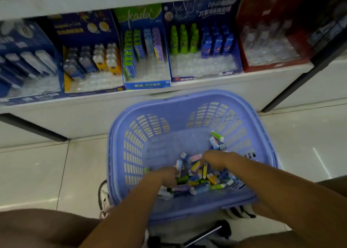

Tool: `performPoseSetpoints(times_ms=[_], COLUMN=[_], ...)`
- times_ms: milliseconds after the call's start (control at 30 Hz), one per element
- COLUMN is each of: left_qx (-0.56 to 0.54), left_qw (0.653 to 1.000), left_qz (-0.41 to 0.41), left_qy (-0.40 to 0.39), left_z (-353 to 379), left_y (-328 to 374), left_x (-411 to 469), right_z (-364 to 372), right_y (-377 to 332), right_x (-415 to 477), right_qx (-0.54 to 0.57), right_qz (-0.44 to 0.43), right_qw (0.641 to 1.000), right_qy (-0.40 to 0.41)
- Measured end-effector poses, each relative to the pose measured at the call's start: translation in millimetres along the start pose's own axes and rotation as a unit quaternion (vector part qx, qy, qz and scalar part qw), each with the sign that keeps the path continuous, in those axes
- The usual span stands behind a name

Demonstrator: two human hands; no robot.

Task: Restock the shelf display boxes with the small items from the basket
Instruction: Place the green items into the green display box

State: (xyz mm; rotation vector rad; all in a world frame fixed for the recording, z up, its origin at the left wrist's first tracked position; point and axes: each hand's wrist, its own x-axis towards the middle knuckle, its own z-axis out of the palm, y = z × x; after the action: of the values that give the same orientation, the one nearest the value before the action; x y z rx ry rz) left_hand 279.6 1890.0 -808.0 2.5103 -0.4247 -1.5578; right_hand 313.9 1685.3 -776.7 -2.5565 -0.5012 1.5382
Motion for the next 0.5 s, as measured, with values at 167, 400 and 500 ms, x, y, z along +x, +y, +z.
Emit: performPoseSetpoints(times_ms=[167,400,500], left_qx=[-0.061,-0.186,-0.212], left_qw=[0.996,0.977,0.972], left_qz=[0.005,0.012,0.015], left_qy=[0.063,0.107,0.104], left_z=[-1.4,-4.7,-5.1], left_y=[-5.2,-16.5,-19.2], left_x=[6.9,20.4,24.8], right_z=[12.4,6.2,0.0], right_y=[3.9,2.1,2.9], right_x=[27.1,40.6,48.1], right_qx=[0.073,0.073,0.154], right_qz=[0.075,0.030,-0.030], right_qw=[0.994,0.997,0.987], right_qy=[0.040,0.026,0.019])
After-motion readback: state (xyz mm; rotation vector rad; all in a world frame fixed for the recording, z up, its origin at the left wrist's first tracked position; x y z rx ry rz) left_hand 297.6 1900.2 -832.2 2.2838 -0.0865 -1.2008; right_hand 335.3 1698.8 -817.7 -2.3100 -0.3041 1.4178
